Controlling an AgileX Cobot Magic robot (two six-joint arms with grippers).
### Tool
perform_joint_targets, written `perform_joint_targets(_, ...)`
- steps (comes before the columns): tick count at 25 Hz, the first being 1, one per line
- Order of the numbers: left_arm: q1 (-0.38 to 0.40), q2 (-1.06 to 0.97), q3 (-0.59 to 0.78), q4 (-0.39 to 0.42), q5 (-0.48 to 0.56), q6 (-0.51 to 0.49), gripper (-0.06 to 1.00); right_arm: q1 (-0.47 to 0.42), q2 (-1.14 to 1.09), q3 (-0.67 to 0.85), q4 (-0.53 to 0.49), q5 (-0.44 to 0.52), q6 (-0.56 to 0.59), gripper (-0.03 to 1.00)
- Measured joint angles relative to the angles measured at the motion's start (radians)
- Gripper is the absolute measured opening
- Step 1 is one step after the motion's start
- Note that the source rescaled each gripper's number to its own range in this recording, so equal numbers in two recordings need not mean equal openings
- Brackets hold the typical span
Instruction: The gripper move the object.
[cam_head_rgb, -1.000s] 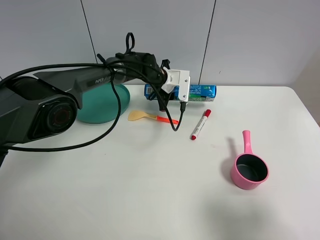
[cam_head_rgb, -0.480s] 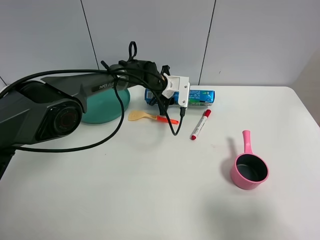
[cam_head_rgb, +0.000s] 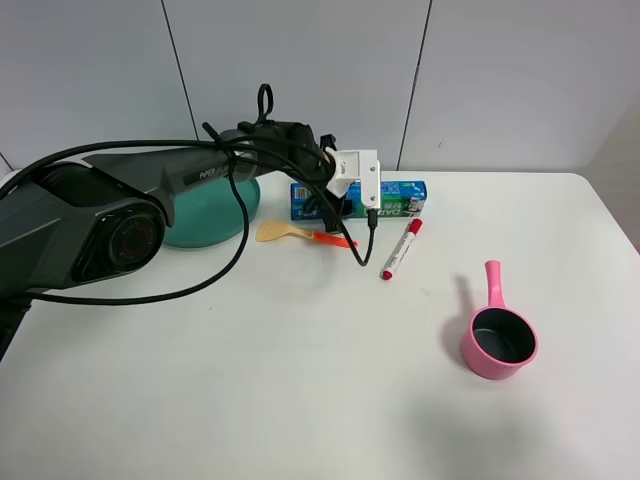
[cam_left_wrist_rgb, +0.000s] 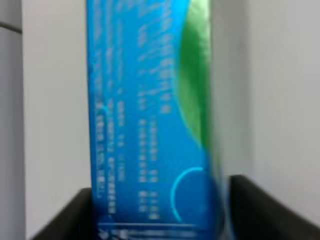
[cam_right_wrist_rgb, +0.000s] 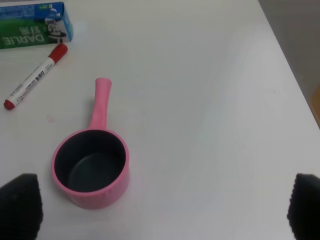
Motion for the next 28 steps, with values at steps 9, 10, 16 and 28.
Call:
perform_joint_targets(9,-0.001,-0.021,-0.003,-0.003,0.021,-0.079,0.63,0.0,0.0,0.0,0.0,0.0,0.0,1.0)
perform_joint_targets(10,-0.003,-0.039,-0.003,0.003,0.04,-0.101,0.63,0.0,0.0,0.0,0.0,0.0,0.0,1.0)
perform_joint_targets(16,-0.036,-0.234,-0.005,0.042,0.249,-0.43,0.64,0.0,0.0,0.0,0.0,0.0,0.0,1.0)
perform_joint_targets(28,-0.088,-0.472,-0.008,0.205,0.692,-1.063,0.63,0.0,0.0,0.0,0.0,0.0,0.0,1.0)
